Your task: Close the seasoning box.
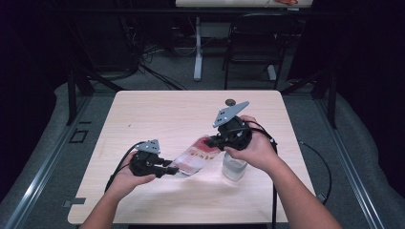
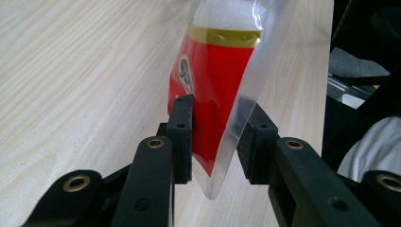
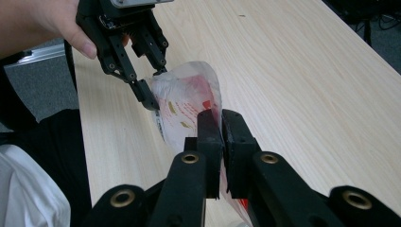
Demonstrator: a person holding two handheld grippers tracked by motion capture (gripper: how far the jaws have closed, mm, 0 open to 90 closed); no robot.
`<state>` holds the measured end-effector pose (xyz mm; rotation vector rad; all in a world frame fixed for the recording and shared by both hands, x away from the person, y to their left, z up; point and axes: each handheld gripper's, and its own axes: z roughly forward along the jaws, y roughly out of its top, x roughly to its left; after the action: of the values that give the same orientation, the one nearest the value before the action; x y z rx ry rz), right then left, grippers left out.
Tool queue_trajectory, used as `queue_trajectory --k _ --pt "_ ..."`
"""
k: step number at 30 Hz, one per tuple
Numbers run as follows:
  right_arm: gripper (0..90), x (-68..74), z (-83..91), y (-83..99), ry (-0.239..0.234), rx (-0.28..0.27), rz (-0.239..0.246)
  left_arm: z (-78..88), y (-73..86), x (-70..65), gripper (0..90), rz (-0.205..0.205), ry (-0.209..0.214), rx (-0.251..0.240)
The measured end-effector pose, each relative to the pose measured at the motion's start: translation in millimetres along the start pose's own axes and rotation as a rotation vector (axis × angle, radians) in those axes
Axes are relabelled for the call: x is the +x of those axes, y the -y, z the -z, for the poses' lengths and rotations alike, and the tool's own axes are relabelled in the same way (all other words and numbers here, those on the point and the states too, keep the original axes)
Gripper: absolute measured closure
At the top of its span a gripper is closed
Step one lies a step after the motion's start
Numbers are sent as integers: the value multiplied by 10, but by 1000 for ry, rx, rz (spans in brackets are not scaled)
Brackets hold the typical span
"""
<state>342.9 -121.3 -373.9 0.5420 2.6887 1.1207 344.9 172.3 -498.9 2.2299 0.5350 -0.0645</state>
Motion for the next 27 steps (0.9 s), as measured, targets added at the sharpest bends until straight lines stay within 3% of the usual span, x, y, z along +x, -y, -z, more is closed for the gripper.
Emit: queue_trajectory --k 11,27 --pt "870 -6 -57 82 3 -9 -15 48 28 21 704 12 -8 4" --pt "868 -4 -105 192 9 -9 -37 58 49 41 706 22 14 25"
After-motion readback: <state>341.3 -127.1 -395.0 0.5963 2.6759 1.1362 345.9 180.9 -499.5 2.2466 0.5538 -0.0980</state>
